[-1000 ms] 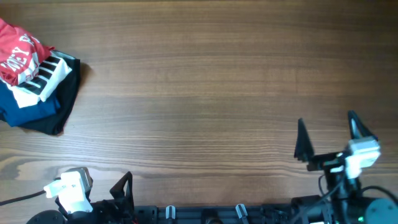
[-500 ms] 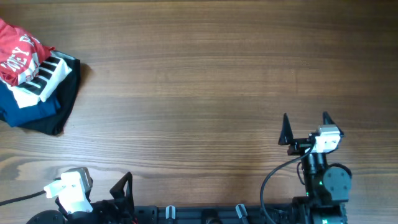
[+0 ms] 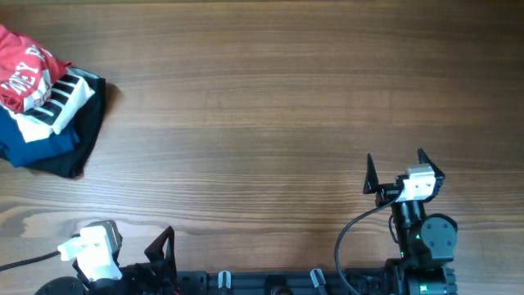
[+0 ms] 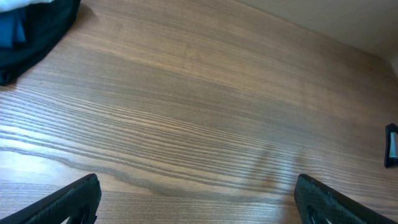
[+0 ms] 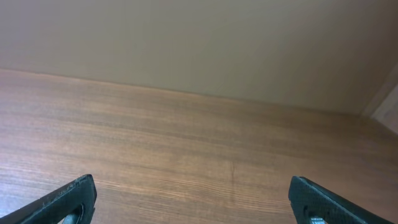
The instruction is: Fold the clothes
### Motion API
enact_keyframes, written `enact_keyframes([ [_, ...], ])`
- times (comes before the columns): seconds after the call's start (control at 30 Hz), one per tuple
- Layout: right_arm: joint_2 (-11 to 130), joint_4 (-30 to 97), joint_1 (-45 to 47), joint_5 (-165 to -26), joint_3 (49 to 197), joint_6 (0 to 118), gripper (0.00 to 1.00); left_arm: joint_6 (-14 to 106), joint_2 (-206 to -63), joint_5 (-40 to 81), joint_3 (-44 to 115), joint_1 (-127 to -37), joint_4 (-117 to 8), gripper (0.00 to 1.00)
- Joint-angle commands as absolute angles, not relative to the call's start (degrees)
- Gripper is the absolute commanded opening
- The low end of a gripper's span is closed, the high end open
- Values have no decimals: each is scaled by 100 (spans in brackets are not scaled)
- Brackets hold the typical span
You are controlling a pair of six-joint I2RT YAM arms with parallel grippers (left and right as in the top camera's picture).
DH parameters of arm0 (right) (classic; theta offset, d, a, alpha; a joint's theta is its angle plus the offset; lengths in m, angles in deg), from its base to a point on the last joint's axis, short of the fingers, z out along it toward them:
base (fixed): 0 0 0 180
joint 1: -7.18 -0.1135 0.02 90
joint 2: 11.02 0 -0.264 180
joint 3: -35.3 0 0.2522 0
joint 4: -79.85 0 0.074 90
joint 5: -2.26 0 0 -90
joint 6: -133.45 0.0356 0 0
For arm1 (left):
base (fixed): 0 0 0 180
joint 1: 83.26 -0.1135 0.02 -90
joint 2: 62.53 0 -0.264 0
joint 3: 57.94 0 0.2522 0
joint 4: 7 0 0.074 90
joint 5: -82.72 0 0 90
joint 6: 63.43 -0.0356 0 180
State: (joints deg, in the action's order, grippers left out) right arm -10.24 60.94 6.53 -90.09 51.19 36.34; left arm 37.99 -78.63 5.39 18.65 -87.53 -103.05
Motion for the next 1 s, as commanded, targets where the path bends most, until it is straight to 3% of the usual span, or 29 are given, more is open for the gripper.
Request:
enact_keyframes([
  [0.0, -1083, 6123, 688, -9016, 5159, 3745, 100, 3789, -7824, 524, 1845, -8749, -10292, 100],
  [0.73, -1081, 6123, 688, -9016, 5159, 3745, 100, 3786, -7824, 522, 1845, -8749, -10276, 100],
  [0.87, -1081, 6123, 688, -9016, 5159, 3745, 100, 3338, -7804, 546, 1644, -8725, -9100, 100],
  [0.97, -1081, 6123, 688, -9016, 5159, 3743, 100, 2418, -7356, 522, 339, -8441, -8110, 100],
])
